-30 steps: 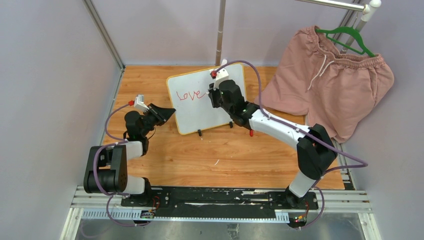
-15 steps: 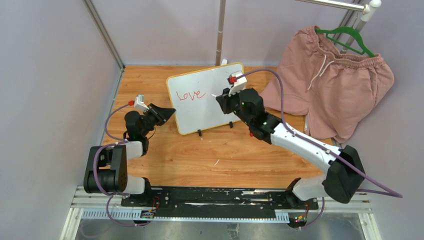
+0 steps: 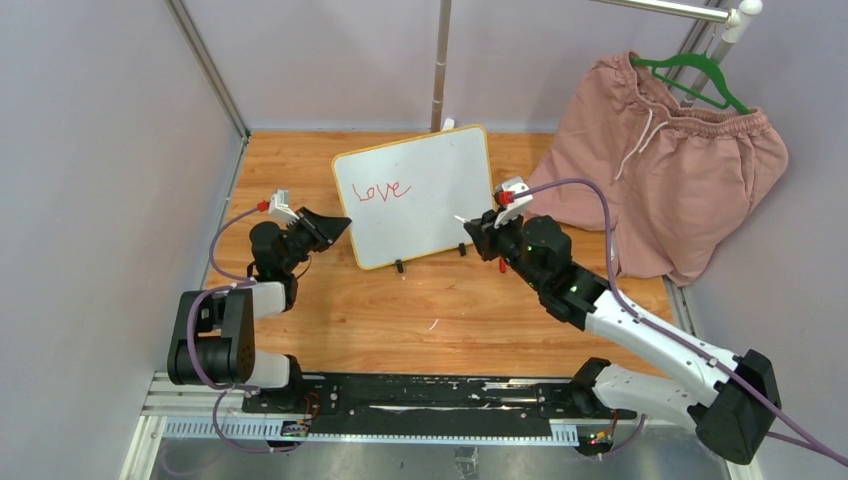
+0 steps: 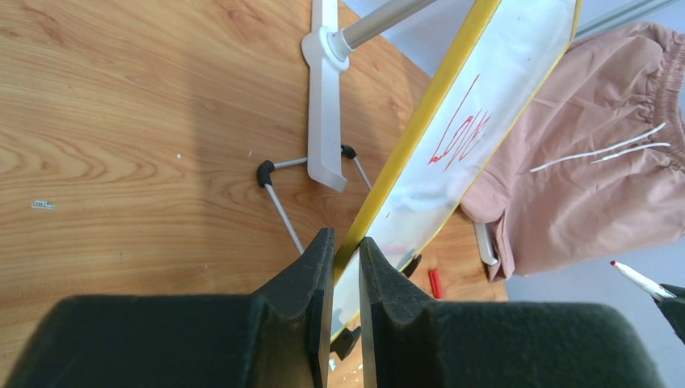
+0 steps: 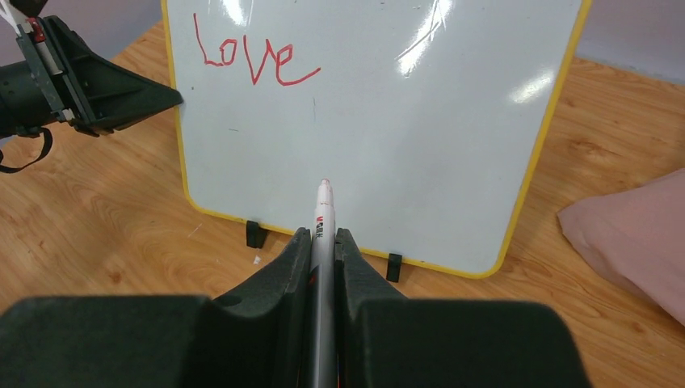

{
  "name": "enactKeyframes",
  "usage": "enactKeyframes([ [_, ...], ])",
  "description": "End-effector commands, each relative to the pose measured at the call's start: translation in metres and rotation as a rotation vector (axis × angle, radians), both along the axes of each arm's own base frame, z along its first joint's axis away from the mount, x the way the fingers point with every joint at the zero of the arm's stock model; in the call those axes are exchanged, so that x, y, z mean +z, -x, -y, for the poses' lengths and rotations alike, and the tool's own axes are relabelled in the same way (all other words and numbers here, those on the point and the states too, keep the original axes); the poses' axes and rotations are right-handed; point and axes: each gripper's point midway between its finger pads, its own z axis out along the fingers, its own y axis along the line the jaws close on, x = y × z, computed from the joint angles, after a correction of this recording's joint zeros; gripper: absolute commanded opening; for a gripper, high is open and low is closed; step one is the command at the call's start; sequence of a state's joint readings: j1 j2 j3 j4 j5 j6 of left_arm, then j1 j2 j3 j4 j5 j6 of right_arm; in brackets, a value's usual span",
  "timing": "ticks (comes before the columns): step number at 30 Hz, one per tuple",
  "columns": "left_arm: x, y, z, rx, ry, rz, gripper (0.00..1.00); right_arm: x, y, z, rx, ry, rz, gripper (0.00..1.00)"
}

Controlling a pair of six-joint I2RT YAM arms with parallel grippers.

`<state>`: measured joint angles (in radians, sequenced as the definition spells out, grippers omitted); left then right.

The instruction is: Write a sentence on the whiteboard

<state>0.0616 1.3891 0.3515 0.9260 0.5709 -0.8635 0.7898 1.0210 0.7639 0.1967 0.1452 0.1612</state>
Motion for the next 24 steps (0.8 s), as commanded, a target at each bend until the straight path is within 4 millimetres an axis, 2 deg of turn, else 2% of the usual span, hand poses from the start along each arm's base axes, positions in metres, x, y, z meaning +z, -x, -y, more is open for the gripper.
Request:
enactKeyframes([
  [1, -0.003, -0.002, 0.002, -0.008, -0.012, -0.004, 0.00, 0.004, -0.001, 0.014, -0.041, 0.040, 0.057, 0.00],
  [7, -0.003, 0.000, 0.001, -0.004, -0.012, -0.004, 0.00, 0.013, -0.007, 0.008, -0.042, 0.042, 0.037, 0.00],
  [11, -0.003, 0.000, 0.002, 0.000, -0.011, -0.005, 0.00, 0.032, -0.015, 0.001, -0.037, 0.014, 0.029, 0.00],
  [18, -0.005, 0.001, 0.000, 0.007, -0.019, -0.011, 0.00, 0.074, -0.041, 0.001, -0.025, -0.103, -0.010, 0.00],
  [24, -0.006, 0.002, -0.001, 0.014, -0.024, -0.014, 0.00, 0.084, -0.068, 0.014, -0.022, -0.174, -0.069, 0.00],
])
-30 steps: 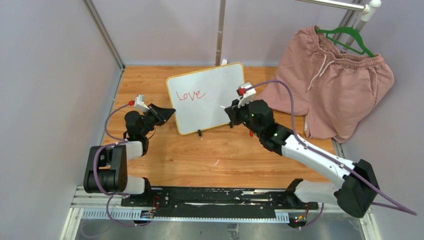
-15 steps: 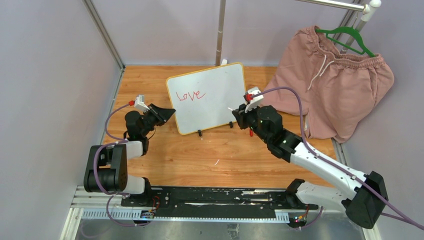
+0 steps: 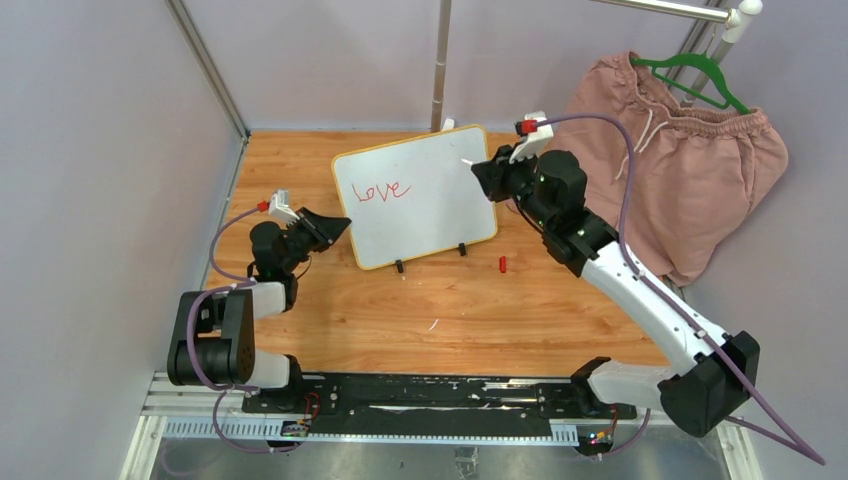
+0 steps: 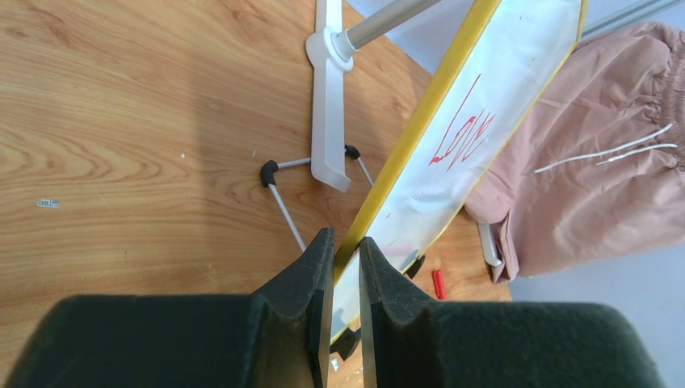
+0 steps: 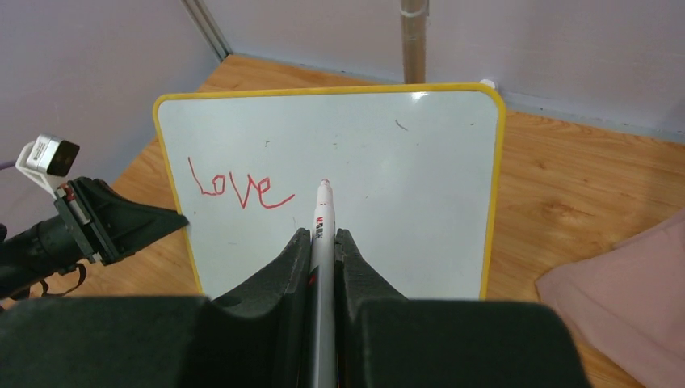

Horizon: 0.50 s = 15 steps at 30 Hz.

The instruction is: Write a sentence on the whiteboard

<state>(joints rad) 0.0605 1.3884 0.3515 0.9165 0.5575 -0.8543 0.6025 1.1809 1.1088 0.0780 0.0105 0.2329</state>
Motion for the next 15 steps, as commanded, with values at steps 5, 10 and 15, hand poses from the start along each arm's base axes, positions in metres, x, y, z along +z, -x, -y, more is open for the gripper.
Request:
enactKeyframes([
  [5, -0.003, 0.003, 0.000, 0.007, -0.019, -0.009, 0.00, -0.015, -0.024, 0.008, 0.016, -0.027, -0.092, 0.00],
  [10, -0.004, 0.003, 0.000, 0.010, -0.019, -0.012, 0.00, -0.036, -0.027, 0.011, 0.001, -0.003, -0.106, 0.00],
  [15, -0.003, 0.002, 0.000, 0.010, -0.016, -0.012, 0.00, -0.034, -0.024, 0.015, -0.005, 0.020, -0.083, 0.00],
])
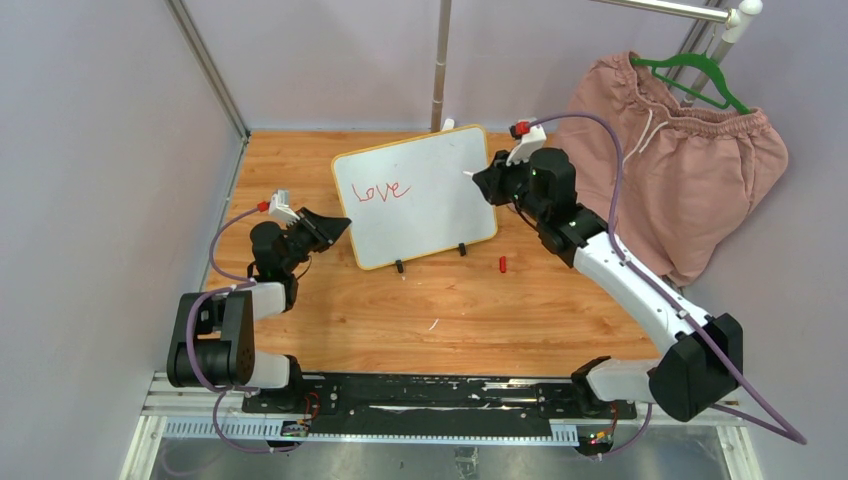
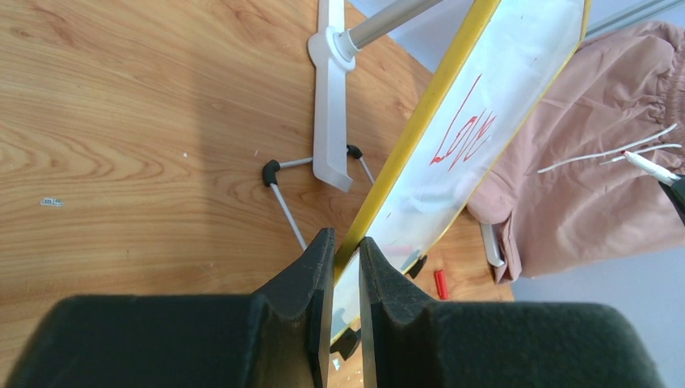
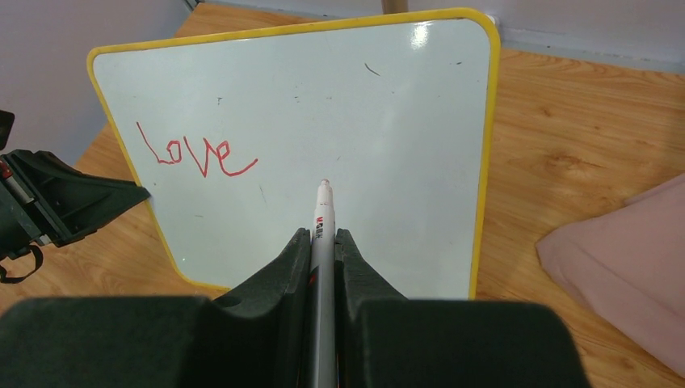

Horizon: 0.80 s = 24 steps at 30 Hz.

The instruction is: Write a sentence on the whiteboard

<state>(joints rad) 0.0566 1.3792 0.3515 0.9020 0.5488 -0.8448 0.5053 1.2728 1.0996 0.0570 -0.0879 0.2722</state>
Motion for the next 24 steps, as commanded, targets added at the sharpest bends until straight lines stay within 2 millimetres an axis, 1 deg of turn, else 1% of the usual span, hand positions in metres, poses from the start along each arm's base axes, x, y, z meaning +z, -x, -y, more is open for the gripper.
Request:
enactKeyframes([
  [1, -0.003, 0.001, 0.000, 0.006, -0.006, -0.013, 0.00, 0.013, 0.002, 0.006, -0.004, 0.007, 0.055, 0.00],
  [7, -0.003, 0.001, 0.000, 0.007, -0.004, -0.012, 0.00, 0.019, 0.008, 0.014, -0.011, 0.034, 0.089, 0.00],
  [19, -0.001, 0.003, 0.000, 0.009, -0.003, -0.008, 0.00, 0.026, 0.008, 0.003, 0.034, 0.022, 0.091, 0.00],
  [24, -0.002, 0.002, -0.001, 0.013, -0.002, -0.012, 0.00, 0.033, 0.008, 0.001, 0.047, 0.025, 0.101, 0.00],
])
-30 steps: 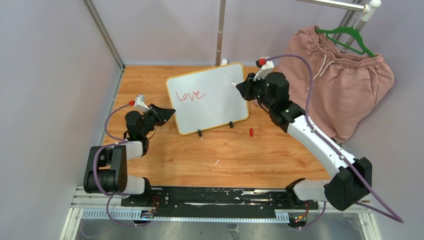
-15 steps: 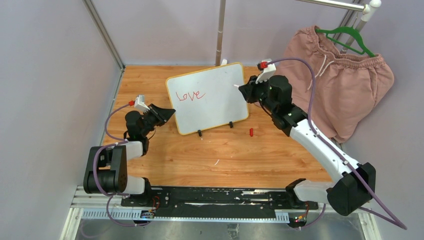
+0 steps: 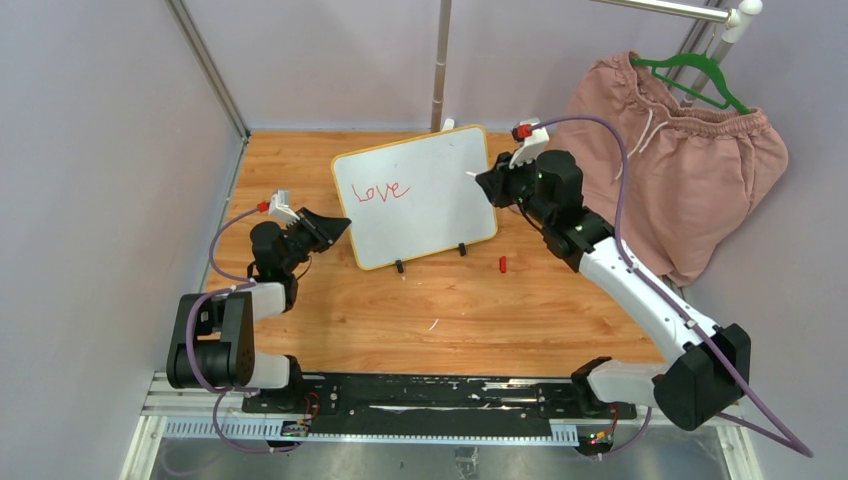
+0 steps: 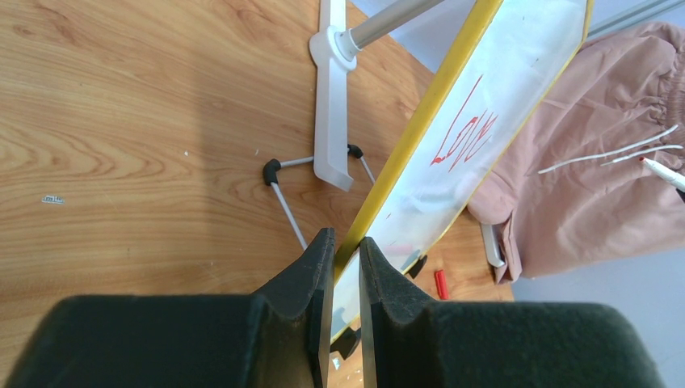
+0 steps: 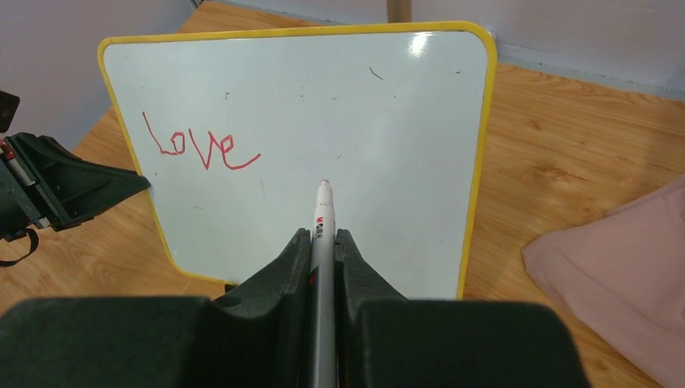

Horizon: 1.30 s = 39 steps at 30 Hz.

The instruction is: Write a sentence on the whiteboard

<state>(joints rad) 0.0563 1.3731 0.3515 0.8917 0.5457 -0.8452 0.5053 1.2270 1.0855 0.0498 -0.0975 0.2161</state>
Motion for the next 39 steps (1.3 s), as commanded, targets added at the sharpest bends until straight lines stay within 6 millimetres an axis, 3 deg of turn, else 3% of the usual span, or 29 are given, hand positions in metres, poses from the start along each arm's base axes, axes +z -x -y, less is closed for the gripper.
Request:
enactKeyframes([
  [1, -0.002, 0.001, -0.001, 0.011, -0.003, -0.008, 0.00, 0.026, 0.000, -0.004, 0.032, -0.006, 0.054, 0.00],
  [29, -0.002, 0.001, -0.002, 0.021, -0.003, -0.008, 0.00, 0.033, 0.003, -0.012, 0.095, 0.017, 0.075, 0.00],
  [35, -0.003, 0.002, -0.002, 0.023, -0.003, -0.008, 0.00, 0.033, -0.007, -0.008, 0.032, -0.005, 0.091, 0.00],
  [39, -0.003, 0.001, -0.002, 0.022, -0.002, -0.009, 0.00, 0.029, -0.008, -0.021, 0.046, 0.035, 0.133, 0.00],
])
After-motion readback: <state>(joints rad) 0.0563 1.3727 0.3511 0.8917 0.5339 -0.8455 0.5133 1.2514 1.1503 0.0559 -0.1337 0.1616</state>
